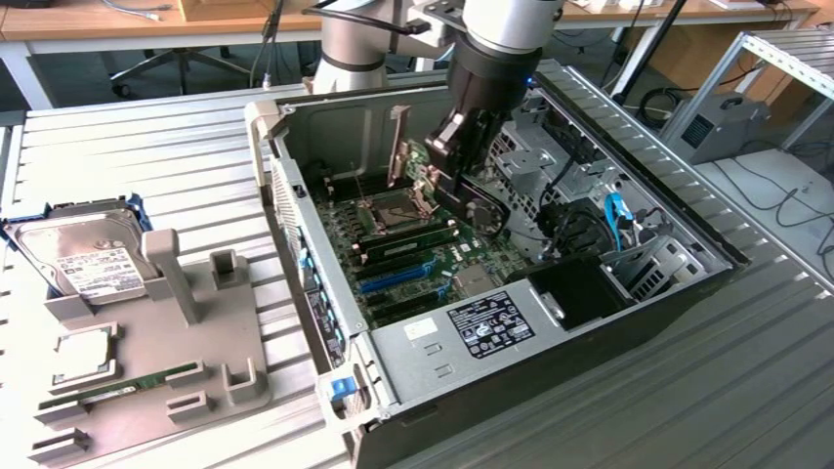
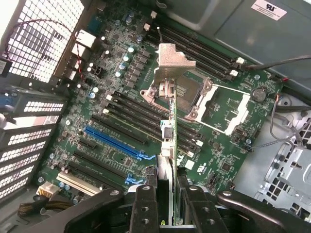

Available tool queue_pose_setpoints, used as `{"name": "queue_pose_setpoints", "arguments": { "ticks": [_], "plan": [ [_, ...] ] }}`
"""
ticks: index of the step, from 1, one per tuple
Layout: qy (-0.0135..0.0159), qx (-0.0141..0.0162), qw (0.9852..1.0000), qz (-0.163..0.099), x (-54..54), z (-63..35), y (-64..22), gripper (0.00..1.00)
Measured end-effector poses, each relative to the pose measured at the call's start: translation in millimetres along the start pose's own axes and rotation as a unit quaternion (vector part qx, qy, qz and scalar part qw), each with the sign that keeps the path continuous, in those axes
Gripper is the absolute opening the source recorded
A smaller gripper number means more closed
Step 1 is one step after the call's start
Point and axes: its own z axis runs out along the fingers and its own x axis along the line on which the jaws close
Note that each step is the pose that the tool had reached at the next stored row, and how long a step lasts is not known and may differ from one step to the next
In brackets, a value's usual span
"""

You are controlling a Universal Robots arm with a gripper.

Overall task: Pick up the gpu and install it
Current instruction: 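Insert the gpu into the slot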

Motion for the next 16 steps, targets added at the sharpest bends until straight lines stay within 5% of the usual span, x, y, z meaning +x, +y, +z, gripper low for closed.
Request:
{"name": "queue_pose_setpoints", "arguments": {
  "ticks": [16],
  "plan": [
    [0.0014, -0.0006, 0.9991, -0.042, -0.1, 0.1, 0.0, 0.26]
  ]
}}
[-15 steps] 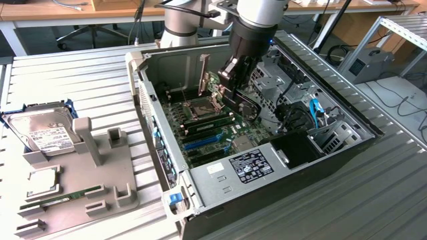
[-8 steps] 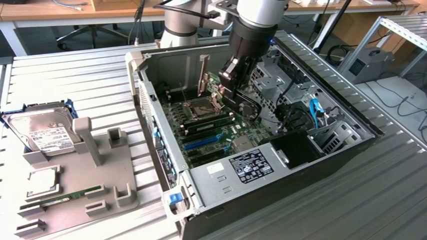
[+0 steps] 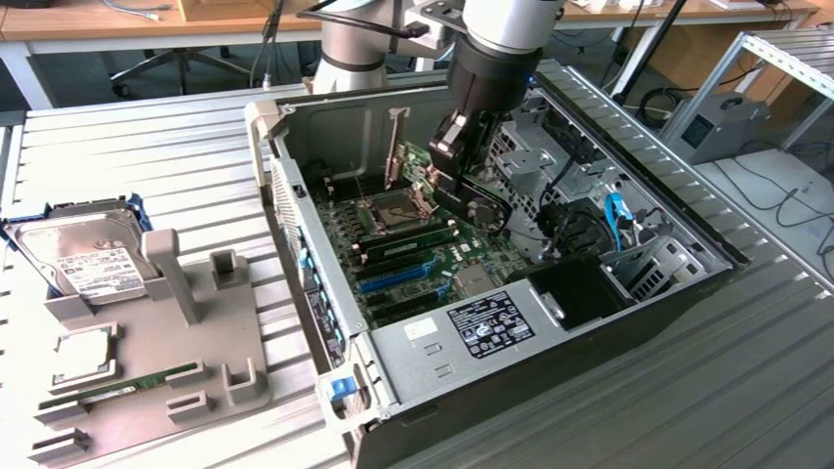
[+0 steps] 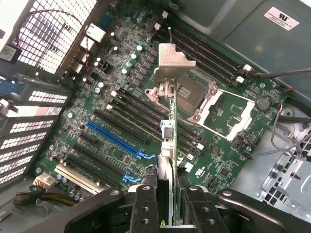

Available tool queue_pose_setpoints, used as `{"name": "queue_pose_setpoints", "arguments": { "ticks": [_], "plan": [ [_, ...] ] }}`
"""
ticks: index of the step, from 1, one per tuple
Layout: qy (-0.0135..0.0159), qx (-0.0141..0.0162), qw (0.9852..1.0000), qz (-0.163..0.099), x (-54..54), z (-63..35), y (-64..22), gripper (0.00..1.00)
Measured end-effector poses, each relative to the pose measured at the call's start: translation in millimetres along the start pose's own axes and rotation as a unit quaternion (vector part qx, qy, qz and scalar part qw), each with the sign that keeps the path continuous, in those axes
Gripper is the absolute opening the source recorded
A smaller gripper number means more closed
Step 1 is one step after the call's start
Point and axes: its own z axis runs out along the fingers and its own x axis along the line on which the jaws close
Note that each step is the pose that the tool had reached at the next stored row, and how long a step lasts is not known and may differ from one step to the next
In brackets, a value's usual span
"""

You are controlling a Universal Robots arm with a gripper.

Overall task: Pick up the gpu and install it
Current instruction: 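Insert the gpu into the slot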

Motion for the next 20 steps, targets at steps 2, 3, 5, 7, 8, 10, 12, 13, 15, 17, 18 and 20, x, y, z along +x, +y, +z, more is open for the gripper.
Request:
{"name": "queue_pose_setpoints", "arguments": {
  "ticks": [2, 3, 5, 7, 8, 10, 12, 13, 15, 17, 18, 20],
  "plan": [
    [0.0003, -0.0001, 0.9999, -0.011, 0.0, 0.0, 0.0, 0.26],
    [0.0004, -0.0002, 0.9999, -0.014, -0.1, 0.1, 0.0, 0.26],
    [0.0006, -0.0002, 0.9998, -0.018, -0.1, 0.1, -0.1, 0.26],
    [0.0007, -0.0003, 0.9997, -0.023, -0.1, 0.1, -0.1, 0.26],
    [0.0009, -0.0003, 0.9996, -0.027, -0.1, 0.1, -0.1, 0.26],
    [0.0010, -0.0004, 0.9995, -0.031, -0.1, 0.1, -0.1, 0.26],
    [0.0012, -0.0005, 0.9994, -0.035, -0.1, 0.1, -0.1, 0.26],
    [0.0012, -0.0005, 0.9993, -0.037, -0.1, 0.1, -0.1, 0.26],
    [0.0013, -0.0005, 0.9991, -0.041, -0.1, 0.2, -0.1, 0.26],
    [0.0015, -0.0006, 0.9990, -0.046, -0.2, 0.2, -0.1, 0.26],
    [0.0015, -0.0006, 0.9989, -0.048, -0.2, 0.2, -0.1, 0.26],
    [0.0017, -0.0007, 0.9987, -0.052, -0.2, 0.2, -0.1, 0.26]
  ]
}}
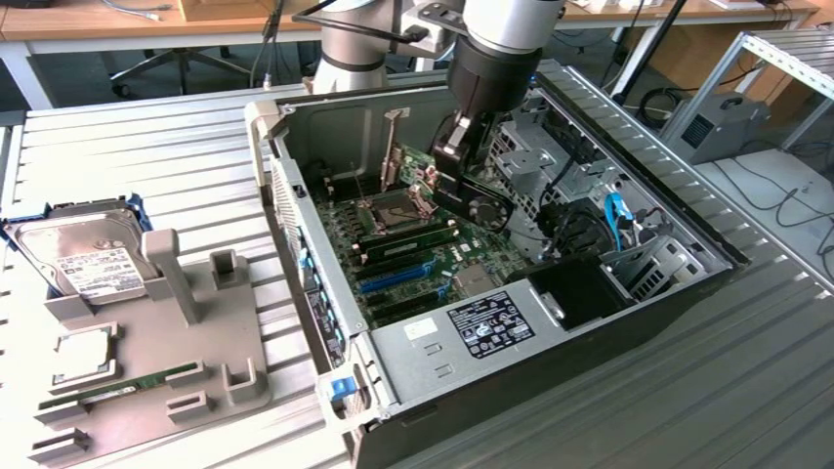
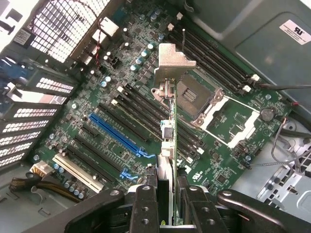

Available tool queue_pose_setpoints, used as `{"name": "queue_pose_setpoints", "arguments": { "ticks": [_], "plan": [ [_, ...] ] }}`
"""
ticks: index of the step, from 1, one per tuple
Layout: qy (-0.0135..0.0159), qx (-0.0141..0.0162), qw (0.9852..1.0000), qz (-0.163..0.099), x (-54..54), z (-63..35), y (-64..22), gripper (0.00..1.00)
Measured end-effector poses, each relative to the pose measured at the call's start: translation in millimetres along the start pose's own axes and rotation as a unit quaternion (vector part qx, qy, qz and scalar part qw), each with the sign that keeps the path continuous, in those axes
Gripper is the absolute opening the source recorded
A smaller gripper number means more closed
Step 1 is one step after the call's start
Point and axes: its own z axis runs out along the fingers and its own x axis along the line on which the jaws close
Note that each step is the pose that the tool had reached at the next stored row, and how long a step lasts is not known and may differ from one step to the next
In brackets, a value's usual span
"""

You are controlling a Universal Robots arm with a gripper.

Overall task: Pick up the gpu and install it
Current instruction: 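Insert the gpu into the slot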

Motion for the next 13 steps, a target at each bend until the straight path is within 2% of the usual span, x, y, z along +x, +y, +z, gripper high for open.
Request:
{"name": "queue_pose_setpoints", "arguments": {
  "ticks": [13],
  "plan": [
    [0.0009, -0.0004, 0.9996, -0.028, 0.0, 0.1, 0.0, 0.26]
  ]
}}
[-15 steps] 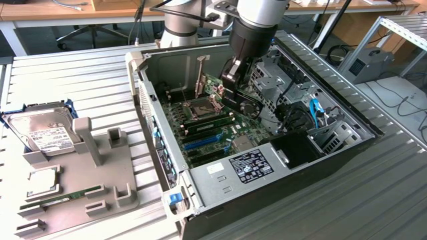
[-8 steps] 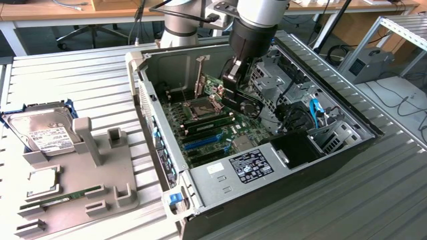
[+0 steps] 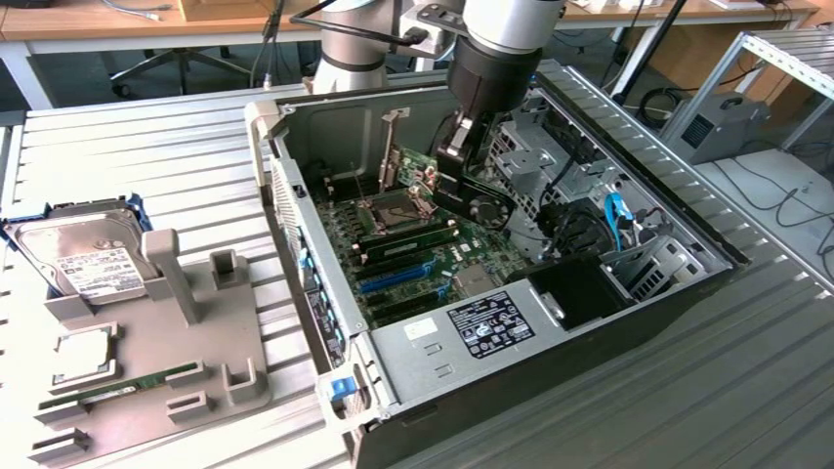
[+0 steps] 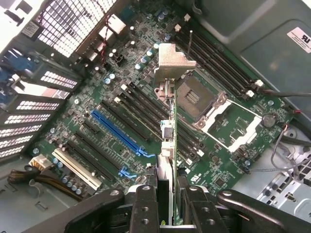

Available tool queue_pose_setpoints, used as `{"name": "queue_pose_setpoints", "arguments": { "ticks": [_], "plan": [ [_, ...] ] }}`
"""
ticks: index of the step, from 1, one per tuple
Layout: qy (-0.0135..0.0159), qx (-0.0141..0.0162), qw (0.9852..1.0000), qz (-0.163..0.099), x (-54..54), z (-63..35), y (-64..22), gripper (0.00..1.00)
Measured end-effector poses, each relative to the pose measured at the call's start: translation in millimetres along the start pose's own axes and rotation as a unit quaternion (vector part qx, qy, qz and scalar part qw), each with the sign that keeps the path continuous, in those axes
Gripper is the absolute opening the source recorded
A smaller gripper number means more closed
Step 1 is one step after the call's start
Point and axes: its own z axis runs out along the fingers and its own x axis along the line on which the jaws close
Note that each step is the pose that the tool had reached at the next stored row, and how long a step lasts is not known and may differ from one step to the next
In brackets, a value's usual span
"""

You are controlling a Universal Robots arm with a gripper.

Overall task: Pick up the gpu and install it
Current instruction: 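Insert the gpu into the slot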

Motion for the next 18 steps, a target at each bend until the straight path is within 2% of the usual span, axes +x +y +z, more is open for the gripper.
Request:
{"name": "queue_pose_setpoints", "arguments": {
  "ticks": [18],
  "plan": [
    [0.0015, -0.0007, 0.9989, -0.048, -0.2, 0.1, -0.2, 0.26]
  ]
}}
